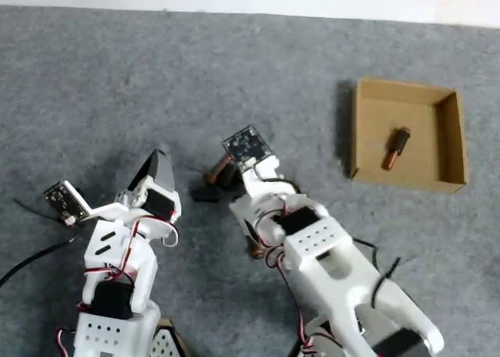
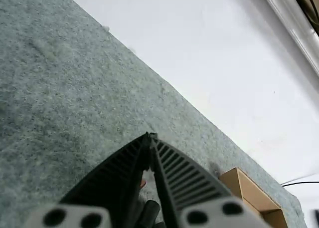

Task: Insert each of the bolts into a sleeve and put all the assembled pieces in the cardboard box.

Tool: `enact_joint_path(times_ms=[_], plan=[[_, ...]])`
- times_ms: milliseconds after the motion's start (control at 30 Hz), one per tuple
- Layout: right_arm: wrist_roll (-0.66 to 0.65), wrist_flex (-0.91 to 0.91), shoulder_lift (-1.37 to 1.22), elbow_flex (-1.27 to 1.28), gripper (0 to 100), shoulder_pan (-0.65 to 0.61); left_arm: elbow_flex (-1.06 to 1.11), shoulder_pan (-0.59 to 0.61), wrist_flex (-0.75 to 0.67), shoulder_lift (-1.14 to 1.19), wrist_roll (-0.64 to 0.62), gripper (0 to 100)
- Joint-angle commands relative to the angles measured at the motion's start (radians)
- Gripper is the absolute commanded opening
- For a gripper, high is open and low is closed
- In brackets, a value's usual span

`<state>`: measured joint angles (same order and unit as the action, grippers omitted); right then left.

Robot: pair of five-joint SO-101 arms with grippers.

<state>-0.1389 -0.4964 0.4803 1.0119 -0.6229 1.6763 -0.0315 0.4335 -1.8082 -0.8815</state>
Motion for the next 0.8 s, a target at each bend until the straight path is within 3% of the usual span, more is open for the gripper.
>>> enact_joint_path(times_ms=[0, 167, 400, 767], plan=[[-0.009, 0.024, -0.111, -0.093, 22.0, -0.005, 0.019, -0.007, -0.023, -0.010, -0.003, 1], [-0.011, 0.024, -0.286, -0.211, 22.0, 0.004, 0.019, -0.007, -0.023, -0.010, -0.003, 1], [-0.011, 0.022, -0.452, -0.303, 22.0, 0.110, 0.019, -0.007, -0.021, -0.010, -0.003, 1], [-0.011, 0.025, -0.495, -0.311, 22.0, 0.116, 0.019, -0.007, -0.021, -0.010, -0.003, 1]])
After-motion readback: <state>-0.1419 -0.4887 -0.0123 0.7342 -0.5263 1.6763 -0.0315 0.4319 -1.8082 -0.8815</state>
